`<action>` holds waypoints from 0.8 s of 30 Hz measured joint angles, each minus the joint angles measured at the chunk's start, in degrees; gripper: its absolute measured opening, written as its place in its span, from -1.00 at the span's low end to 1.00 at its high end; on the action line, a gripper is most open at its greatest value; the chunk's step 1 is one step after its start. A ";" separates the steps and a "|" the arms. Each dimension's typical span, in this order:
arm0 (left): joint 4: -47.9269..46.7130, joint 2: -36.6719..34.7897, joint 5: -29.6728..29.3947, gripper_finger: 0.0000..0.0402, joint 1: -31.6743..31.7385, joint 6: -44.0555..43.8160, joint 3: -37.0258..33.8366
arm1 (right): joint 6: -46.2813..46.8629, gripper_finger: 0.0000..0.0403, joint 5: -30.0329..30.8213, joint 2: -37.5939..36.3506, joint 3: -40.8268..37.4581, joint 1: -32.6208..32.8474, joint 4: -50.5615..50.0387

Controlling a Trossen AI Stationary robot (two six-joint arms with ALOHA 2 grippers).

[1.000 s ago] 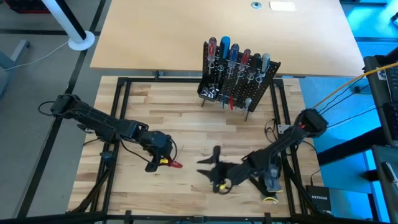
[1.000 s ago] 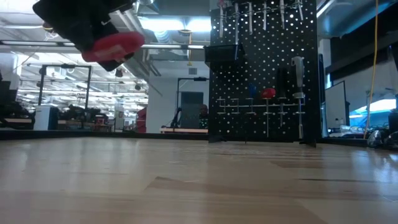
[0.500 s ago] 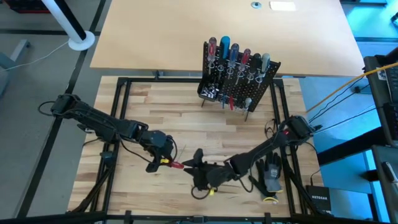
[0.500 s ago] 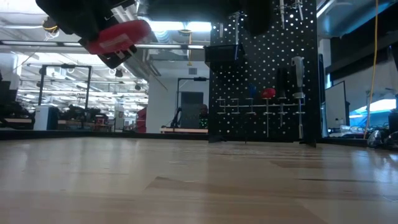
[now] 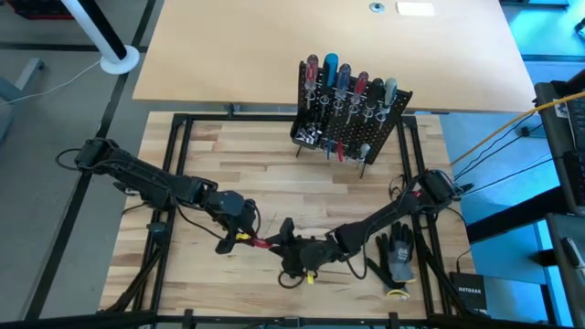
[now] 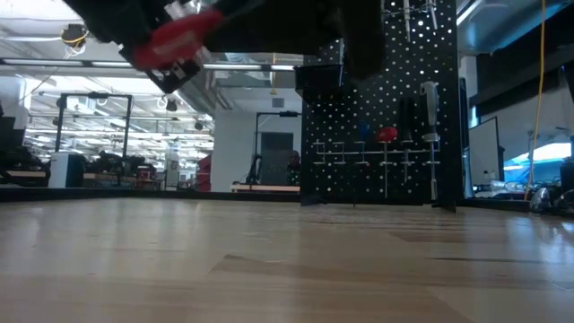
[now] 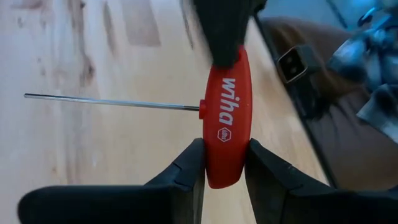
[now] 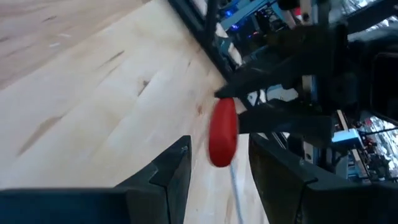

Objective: Hang tools onto peg board
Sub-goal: Hang the red allen wrench on the black pegboard

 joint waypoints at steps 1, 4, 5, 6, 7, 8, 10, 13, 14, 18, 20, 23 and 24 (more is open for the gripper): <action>0.88 0.00 0.45 -0.61 0.00 -0.04 0.00 | -0.04 -0.20 -0.47 0.06 0.00 -0.35 0.47; 2.38 0.00 1.41 -0.59 0.00 -0.37 0.00 | -1.61 -0.20 -0.56 0.62 0.00 -0.51 2.81; 2.14 0.00 1.41 -0.59 0.00 -0.69 0.00 | -2.57 -0.20 -0.57 0.63 -0.02 -0.49 3.10; 1.98 0.00 1.43 -0.59 0.04 -1.13 0.00 | -2.94 -0.20 -0.63 0.63 -0.02 -0.42 3.46; 1.97 0.00 1.43 -0.58 0.14 -1.45 0.00 | -3.06 -0.20 -0.57 0.63 0.00 -0.42 3.72; 2.14 0.00 1.43 -0.58 0.32 -1.87 0.00 | -3.06 -0.20 -0.59 0.63 0.00 -0.38 3.70; 2.58 0.00 1.43 -0.58 0.79 -3.04 0.00 | -3.10 -0.20 -0.75 0.63 0.00 -0.47 3.59; 3.83 0.02 1.41 -0.58 1.15 -4.88 0.00 | -3.05 -0.20 -1.60 0.86 0.00 -0.78 4.38; 3.99 0.00 1.40 -0.58 1.23 -5.58 0.00 | -3.06 -0.21 -1.60 1.00 0.00 -0.86 4.80; 4.38 0.02 1.41 -0.58 1.38 -5.87 0.00 | -3.06 -0.30 -1.08 1.38 -0.02 -0.79 6.05; 4.36 0.02 1.42 -0.58 1.38 -5.87 0.00 | -3.02 -0.38 -0.97 1.38 -0.02 -0.79 6.11; 4.25 0.02 1.38 -0.57 1.39 -5.88 0.00 | -2.99 -0.53 0.53 1.38 -0.01 -0.79 6.12; 4.29 0.02 1.34 -0.57 1.40 -5.90 0.00 | -3.05 -0.59 1.34 1.38 -0.01 -0.79 6.10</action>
